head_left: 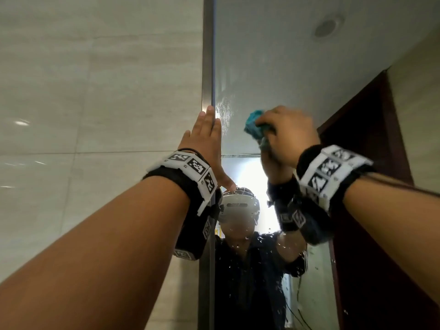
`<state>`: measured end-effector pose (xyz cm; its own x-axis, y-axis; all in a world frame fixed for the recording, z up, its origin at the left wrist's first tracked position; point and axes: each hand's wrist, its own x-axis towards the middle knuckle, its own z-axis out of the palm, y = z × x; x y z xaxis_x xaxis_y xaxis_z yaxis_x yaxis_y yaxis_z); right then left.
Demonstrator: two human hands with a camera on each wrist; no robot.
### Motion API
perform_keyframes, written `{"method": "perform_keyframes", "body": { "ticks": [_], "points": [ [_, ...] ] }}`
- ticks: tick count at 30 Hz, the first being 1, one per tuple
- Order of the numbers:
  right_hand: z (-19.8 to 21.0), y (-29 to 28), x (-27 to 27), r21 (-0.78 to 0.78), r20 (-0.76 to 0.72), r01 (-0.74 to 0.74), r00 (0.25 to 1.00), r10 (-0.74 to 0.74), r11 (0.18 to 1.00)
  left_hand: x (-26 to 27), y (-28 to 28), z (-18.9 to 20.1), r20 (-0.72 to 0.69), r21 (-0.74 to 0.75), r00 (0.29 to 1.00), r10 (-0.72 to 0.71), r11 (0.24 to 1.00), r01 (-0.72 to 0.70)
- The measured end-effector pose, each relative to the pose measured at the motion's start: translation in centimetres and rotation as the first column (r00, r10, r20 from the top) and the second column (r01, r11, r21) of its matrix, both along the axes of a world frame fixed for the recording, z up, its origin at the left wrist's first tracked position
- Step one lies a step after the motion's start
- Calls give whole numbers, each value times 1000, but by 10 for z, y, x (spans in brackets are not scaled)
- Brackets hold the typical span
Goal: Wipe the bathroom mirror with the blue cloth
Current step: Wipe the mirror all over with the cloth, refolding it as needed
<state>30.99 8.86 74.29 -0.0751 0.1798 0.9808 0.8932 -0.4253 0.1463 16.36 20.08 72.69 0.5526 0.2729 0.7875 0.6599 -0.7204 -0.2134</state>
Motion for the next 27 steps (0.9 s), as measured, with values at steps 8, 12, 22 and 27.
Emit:
{"method": "perform_keyframes", "body": {
  "ticks": [8,12,22,27],
  "points": [
    [-63,11,-6,-255,218,19,975,39,967,1,-1,0,-6,17,1000,19,1000,-19],
    [8,-3,7,-20,-6,-29,1000,29,999,-2,-1,1,-18,-1,1000,9,1000,-9],
    [-70,15,-27,-208,181,-36,981,75,977,1,0,1,-12,17,1000,7,1000,-7],
    [-27,-5,0,-110,23,-29,999,32,993,-1,0,1,-9,12,1000,4,1000,-4]
  ]
}}
